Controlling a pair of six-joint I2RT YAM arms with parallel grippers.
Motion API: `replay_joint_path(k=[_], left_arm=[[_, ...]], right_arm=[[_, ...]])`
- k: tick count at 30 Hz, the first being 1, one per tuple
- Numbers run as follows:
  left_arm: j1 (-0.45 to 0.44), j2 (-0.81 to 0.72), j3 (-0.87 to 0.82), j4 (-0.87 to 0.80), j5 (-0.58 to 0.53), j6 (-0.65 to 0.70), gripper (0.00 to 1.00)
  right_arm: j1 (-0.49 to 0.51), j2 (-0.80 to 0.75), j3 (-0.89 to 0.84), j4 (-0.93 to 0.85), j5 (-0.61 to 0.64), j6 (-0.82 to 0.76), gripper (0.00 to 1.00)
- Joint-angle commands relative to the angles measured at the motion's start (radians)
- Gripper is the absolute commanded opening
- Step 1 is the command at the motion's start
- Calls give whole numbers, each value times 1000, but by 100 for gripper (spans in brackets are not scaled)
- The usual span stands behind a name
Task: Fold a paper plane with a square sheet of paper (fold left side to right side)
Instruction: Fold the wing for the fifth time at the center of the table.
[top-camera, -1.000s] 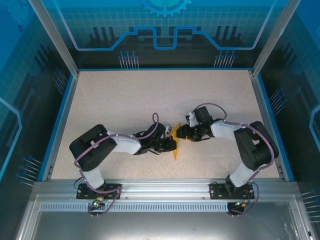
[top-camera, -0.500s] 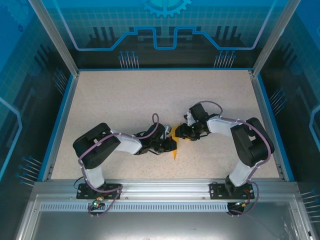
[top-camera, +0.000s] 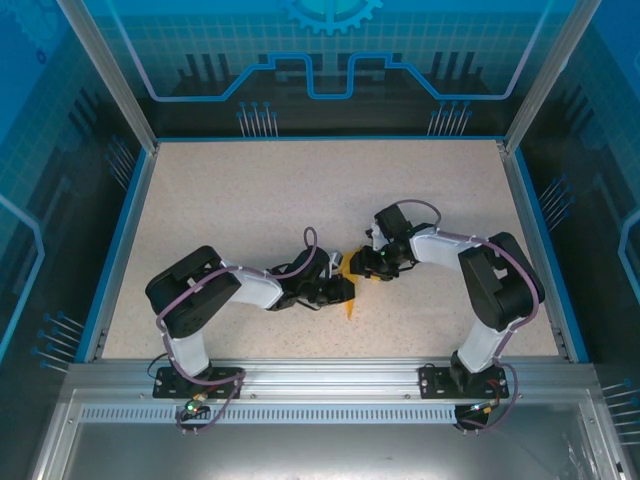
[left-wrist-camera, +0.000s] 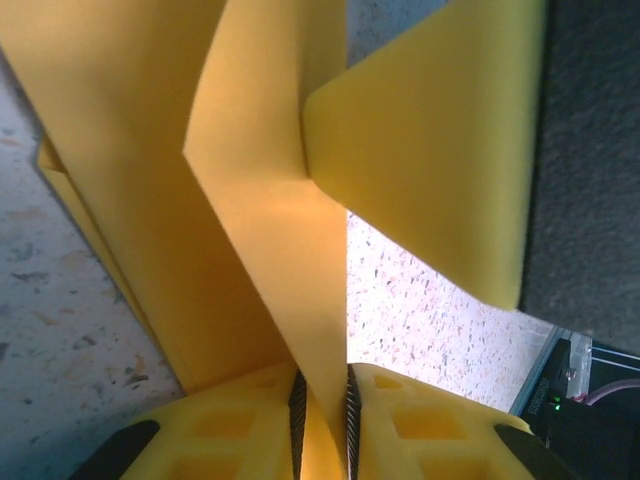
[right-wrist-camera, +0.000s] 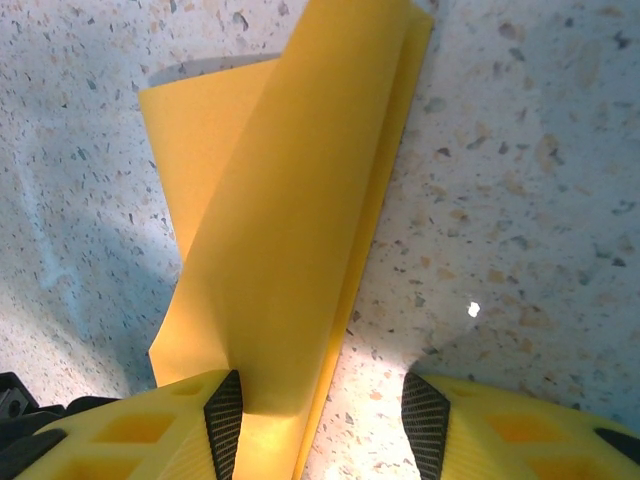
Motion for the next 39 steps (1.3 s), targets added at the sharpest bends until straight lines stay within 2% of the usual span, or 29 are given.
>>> replay_joint_path(k=[1,12,19,27,39], left_arm=[[14,-29,-27,16,7,-6,24],[31,-98,-58,16,7,-12,39],[98,-197,-113,-8,-4,-16,51],[144,-75,-50,81,95,-73,45],[147,15,2,129,118,-99,33]], right_arm=[[30,64,-14,-23,55,-2,51],[32,72,-11,-27,53,-4,51],[32,72,-9,-26,49,-7,50],[32,72,-6,-27,45,-11,50],[32,74,0,-30,39,-16,50]])
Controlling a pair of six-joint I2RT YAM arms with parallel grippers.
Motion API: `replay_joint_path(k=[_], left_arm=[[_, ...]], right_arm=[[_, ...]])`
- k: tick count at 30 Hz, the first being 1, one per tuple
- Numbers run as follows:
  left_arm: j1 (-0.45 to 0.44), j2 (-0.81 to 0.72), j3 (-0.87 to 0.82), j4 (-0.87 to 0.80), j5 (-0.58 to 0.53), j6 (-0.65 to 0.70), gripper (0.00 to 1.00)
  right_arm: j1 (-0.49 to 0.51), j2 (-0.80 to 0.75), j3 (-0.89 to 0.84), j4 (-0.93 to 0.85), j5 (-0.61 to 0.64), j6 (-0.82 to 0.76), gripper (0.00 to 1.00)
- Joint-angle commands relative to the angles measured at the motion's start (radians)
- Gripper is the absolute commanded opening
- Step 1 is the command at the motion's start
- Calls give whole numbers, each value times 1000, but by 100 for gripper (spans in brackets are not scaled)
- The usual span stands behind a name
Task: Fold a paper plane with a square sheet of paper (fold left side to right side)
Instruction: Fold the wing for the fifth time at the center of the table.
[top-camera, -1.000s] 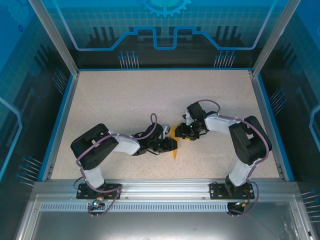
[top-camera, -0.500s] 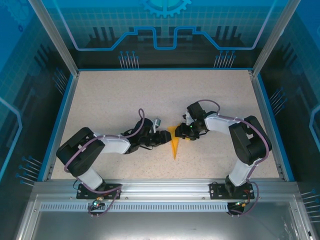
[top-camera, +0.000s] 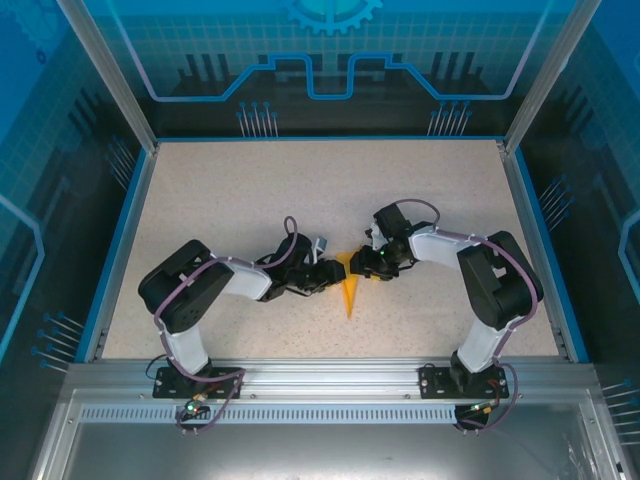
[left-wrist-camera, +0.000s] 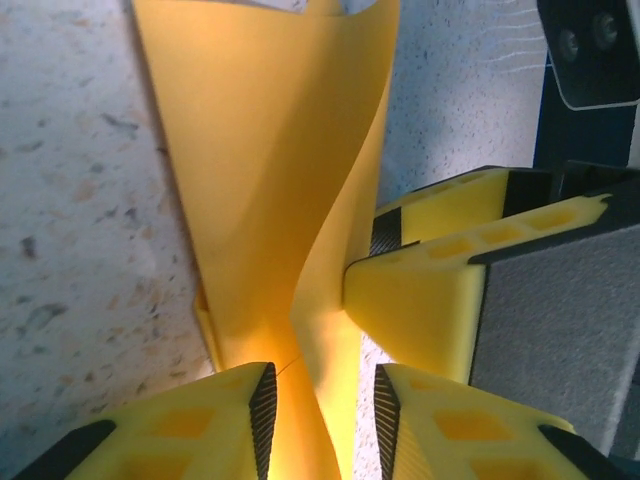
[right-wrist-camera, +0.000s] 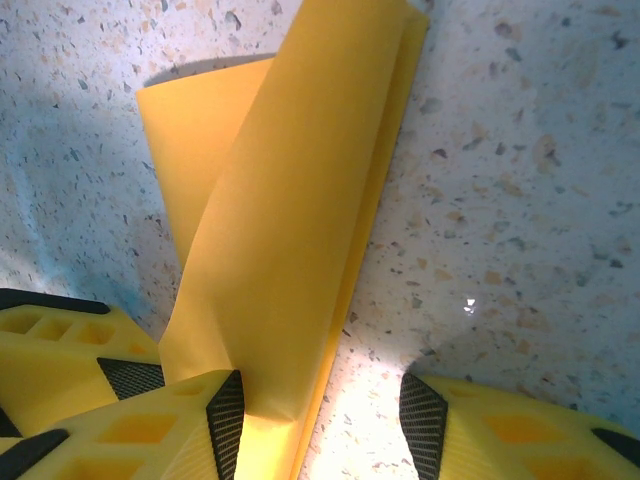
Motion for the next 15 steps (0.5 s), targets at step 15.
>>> replay_joint_path(k=[15], left_arm=[[10,41,66,-41,5,28,5]], right_arm=[[32,64,-8,-13,29,-18,50]])
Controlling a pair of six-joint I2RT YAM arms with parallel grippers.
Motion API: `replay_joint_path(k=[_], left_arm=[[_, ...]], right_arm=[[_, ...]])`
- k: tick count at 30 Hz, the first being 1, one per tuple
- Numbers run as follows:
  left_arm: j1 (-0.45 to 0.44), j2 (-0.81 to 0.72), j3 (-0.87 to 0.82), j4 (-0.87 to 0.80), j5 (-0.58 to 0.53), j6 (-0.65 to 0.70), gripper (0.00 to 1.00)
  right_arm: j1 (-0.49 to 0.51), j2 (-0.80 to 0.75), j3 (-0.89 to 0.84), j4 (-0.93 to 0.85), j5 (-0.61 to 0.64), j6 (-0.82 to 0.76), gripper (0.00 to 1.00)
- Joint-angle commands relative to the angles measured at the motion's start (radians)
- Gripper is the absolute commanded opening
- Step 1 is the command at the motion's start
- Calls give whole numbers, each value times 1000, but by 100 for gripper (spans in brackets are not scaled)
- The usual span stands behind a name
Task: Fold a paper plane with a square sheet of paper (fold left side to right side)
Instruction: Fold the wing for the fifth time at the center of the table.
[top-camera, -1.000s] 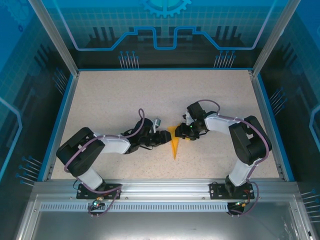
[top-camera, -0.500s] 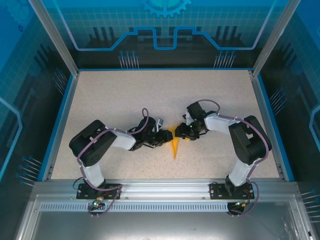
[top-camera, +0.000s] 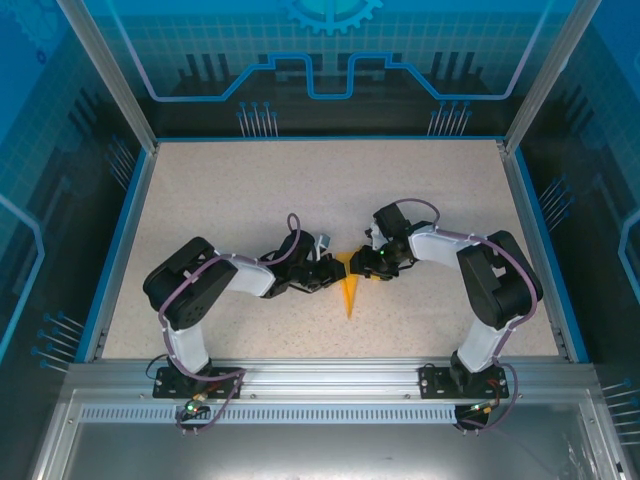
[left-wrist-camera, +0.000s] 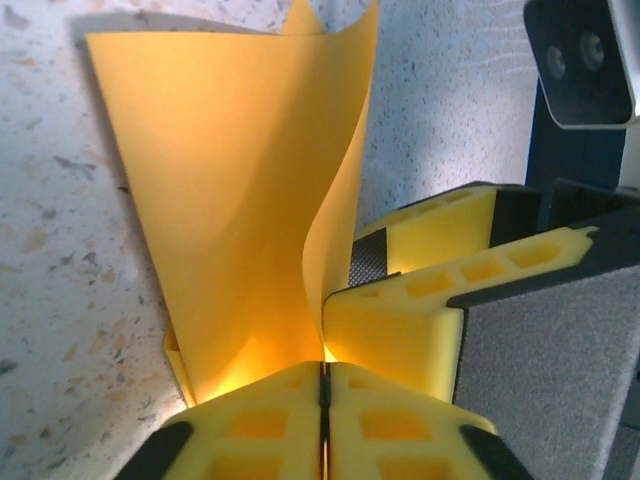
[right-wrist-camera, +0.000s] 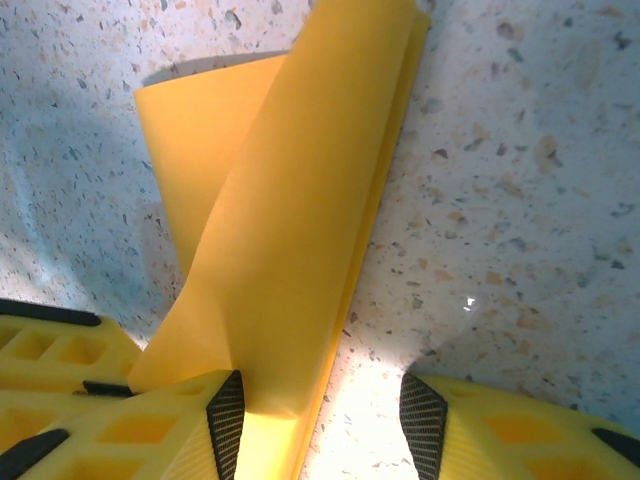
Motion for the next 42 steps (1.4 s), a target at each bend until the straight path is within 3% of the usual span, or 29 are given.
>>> replay_joint_path(k=[1,19,28,35,42], left_arm=[[11,13,27,-41,-9,34,2],[38,48,38,-66,-8,93,0],[37,73,37,-67,-10,91,0],[37,79,39,-84,-19,96,0],[36,74,39,-111,-35,107,0]], right_arm=[[31,59,-16,-4,29,-14,50],[32,27,-33,44,-11,-17,51],[-1,-102,-37,73,-46,-30,51],[13,-95,-10,149,-100,-5,31],[33,-8,43,164,-94,-13,27]])
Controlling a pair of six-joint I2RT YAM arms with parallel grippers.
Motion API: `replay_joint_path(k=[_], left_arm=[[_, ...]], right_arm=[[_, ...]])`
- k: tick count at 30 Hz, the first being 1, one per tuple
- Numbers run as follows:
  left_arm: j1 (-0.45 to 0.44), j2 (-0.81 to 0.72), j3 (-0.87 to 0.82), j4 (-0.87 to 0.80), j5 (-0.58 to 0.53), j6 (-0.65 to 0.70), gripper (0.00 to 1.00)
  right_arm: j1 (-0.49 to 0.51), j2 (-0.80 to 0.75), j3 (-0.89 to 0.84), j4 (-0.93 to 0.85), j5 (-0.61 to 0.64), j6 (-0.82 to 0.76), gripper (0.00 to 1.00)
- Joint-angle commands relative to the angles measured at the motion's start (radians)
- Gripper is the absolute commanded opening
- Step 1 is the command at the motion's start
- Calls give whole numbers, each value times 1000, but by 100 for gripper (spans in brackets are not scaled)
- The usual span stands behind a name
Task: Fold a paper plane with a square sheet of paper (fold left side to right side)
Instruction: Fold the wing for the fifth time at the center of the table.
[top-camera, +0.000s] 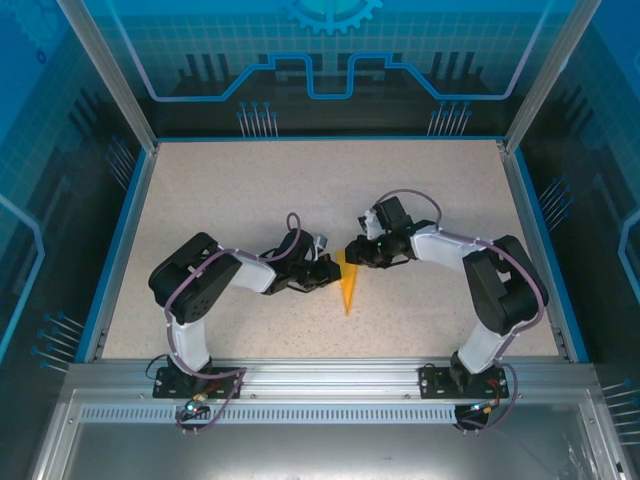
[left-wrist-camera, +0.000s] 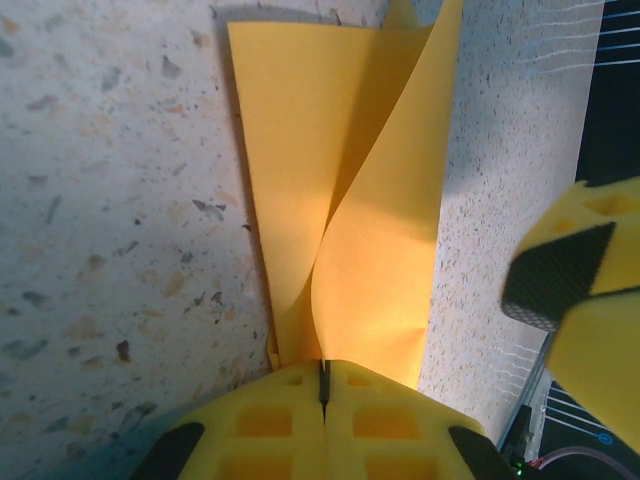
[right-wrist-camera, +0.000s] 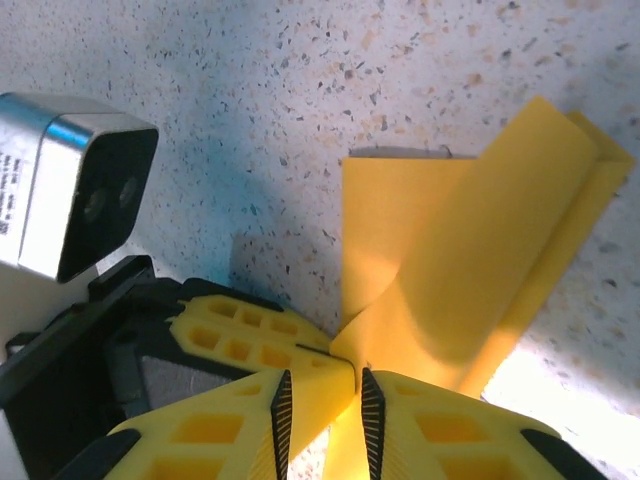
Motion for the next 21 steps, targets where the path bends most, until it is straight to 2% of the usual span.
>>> replay_joint_path(k=[1,21], left_arm=[[4,26,19,-60,-38,33,0],[5,44,22,-95,-63,29,0]], right_arm=[[23,39,35,16,-18,-7,27],[26,117,56,-34,49,-53,27]])
